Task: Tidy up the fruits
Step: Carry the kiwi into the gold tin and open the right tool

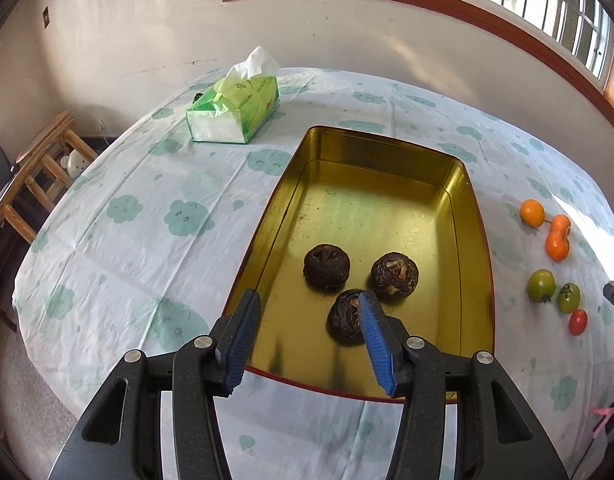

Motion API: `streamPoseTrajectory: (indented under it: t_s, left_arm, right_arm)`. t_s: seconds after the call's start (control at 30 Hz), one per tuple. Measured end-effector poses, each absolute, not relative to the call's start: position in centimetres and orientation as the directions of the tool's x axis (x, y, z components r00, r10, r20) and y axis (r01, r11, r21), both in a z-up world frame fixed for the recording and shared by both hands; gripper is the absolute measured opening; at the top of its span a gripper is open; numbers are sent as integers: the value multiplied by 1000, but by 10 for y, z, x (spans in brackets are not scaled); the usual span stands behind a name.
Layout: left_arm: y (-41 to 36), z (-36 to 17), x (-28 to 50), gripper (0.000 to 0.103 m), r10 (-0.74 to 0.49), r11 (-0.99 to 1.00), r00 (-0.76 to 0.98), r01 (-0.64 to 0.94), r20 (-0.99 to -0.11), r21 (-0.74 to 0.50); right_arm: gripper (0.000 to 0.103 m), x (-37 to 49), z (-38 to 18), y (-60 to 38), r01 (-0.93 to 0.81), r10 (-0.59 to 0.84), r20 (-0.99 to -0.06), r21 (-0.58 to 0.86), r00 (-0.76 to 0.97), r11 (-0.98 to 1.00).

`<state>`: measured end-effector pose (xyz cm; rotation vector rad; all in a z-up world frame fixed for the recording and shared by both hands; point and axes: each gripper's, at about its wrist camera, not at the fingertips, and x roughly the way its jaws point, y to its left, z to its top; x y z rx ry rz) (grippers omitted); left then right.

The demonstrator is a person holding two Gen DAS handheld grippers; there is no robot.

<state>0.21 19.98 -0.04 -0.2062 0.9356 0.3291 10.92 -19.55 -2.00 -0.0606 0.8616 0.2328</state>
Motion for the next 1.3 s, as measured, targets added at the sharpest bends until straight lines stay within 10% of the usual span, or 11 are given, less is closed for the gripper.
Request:
streamPoseTrajectory:
  t_s: [0.5, 1.3]
  left_arm:
    - [228, 1, -33, 55, 191, 900, 544, -429, -817, -75]
    - [258, -13, -56, 58, 205, 869, 505, -487, -838, -81]
  right_arm:
    - [24, 62, 15, 13, -660, 514, -727, 112, 455, 743]
    - [25, 60, -34, 110, -769, 445, -822, 14, 355, 639]
